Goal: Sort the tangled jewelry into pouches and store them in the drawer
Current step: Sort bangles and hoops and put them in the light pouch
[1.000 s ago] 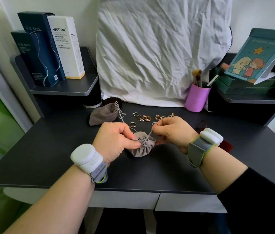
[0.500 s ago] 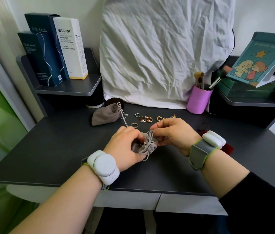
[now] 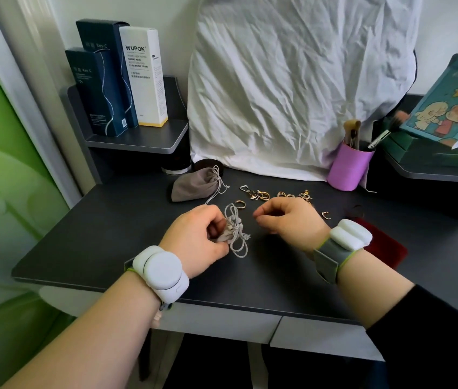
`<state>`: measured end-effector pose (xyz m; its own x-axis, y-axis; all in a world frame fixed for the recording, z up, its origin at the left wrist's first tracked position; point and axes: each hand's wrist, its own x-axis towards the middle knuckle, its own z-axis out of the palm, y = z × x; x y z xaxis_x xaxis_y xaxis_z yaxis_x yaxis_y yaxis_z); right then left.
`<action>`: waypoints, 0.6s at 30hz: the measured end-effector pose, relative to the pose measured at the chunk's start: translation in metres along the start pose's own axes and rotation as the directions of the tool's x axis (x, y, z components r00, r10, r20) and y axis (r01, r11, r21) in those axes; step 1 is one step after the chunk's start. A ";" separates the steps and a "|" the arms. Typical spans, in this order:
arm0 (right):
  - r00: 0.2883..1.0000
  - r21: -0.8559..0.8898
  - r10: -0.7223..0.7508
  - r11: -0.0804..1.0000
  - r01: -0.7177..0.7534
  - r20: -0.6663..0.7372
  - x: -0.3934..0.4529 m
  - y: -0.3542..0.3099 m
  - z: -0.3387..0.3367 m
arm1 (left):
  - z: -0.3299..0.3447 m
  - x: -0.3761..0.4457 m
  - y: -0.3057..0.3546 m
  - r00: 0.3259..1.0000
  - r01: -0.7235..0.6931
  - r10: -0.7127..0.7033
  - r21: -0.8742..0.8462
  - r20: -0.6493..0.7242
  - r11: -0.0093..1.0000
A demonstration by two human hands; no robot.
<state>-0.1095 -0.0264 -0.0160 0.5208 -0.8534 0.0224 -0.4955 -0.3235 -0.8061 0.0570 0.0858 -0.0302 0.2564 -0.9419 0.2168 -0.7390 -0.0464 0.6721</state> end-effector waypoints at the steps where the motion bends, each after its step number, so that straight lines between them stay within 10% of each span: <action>1: 1.000 -0.062 -0.013 0.998 0.012 -0.015 0.001 0.000 0.001 | -0.002 -0.001 -0.003 1.000 0.024 -0.023 0.020 -0.010 1.000; 18: 0.995 -0.582 -0.018 0.812 -0.043 -0.097 -0.009 0.036 -0.045 | 0.009 0.039 -0.013 0.982 0.101 -0.045 0.307 -0.183 0.946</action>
<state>-0.1640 -0.0487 -0.0185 0.4594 -0.8833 0.0940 -0.8291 -0.4643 -0.3114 0.0711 0.0472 -0.0367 0.3993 -0.8620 0.3123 -0.8648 -0.2410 0.4405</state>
